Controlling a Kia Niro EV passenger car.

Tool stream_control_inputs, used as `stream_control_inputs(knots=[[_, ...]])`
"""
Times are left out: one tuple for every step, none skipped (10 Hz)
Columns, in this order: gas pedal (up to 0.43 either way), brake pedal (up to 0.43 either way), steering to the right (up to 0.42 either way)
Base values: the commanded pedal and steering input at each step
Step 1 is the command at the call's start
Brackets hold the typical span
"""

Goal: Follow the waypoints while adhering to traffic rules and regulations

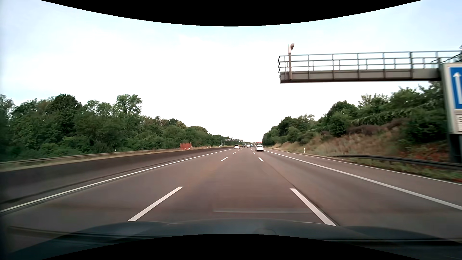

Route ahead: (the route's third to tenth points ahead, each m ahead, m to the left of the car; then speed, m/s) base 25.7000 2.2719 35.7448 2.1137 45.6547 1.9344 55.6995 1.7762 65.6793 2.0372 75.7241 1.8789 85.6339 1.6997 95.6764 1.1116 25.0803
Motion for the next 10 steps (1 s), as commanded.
stream_control_inputs(knots=[[0.189,0.0,-0.002],[0.189,0.0,-0.002],[0.189,0.0,-0.002],[0.189,0.0,-0.002],[0.189,0.0,-0.002],[0.189,0.0,-0.002],[0.189,0.0,-0.002],[0.189,0.0,-0.002],[0.189,0.0,-0.002],[0.189,0.0,-0.002]])
